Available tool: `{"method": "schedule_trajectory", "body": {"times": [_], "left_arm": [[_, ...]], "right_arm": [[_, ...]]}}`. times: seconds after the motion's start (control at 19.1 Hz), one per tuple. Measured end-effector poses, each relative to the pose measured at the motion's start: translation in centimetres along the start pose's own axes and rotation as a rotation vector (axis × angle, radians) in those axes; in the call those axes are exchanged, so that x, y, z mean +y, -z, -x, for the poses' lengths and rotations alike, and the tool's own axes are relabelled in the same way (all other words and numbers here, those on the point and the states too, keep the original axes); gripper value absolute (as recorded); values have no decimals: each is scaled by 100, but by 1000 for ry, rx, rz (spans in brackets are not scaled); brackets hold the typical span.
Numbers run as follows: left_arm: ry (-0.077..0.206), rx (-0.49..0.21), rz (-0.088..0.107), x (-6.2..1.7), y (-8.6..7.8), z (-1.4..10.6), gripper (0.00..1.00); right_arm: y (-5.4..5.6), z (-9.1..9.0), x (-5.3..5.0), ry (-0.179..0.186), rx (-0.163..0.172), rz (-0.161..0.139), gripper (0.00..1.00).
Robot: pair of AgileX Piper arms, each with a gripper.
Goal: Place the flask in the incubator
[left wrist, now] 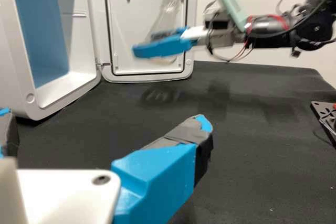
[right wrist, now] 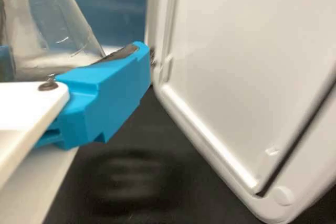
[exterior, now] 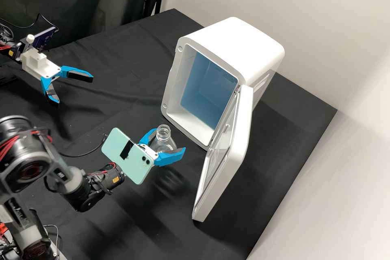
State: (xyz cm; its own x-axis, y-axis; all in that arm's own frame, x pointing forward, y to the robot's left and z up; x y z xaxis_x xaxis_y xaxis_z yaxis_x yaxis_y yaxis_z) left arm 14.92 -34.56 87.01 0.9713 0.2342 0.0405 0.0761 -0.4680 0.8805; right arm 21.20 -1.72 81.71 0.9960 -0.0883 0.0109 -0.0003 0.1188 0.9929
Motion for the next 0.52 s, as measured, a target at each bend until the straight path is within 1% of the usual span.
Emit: {"method": "schedule_trajectory", "body": {"times": [0.05,0.1,0.21,0.31,0.52], "left_arm": [[-1,4,1,1,6,3,100],[-1,9,3,-1,17,6,100],[5,14,11,-14,31,4,100],[4,16,11,-14,34,5,100],[4,16,11,-14,34,5,100]], "right_arm": [[10,47,52,-22,9,-6,0],[30,97,104,-42,26,-14,0],[45,159,160,-68,40,-6,0],[50,182,157,-65,45,-1,0],[50,188,153,-63,45,-1,0]]}}
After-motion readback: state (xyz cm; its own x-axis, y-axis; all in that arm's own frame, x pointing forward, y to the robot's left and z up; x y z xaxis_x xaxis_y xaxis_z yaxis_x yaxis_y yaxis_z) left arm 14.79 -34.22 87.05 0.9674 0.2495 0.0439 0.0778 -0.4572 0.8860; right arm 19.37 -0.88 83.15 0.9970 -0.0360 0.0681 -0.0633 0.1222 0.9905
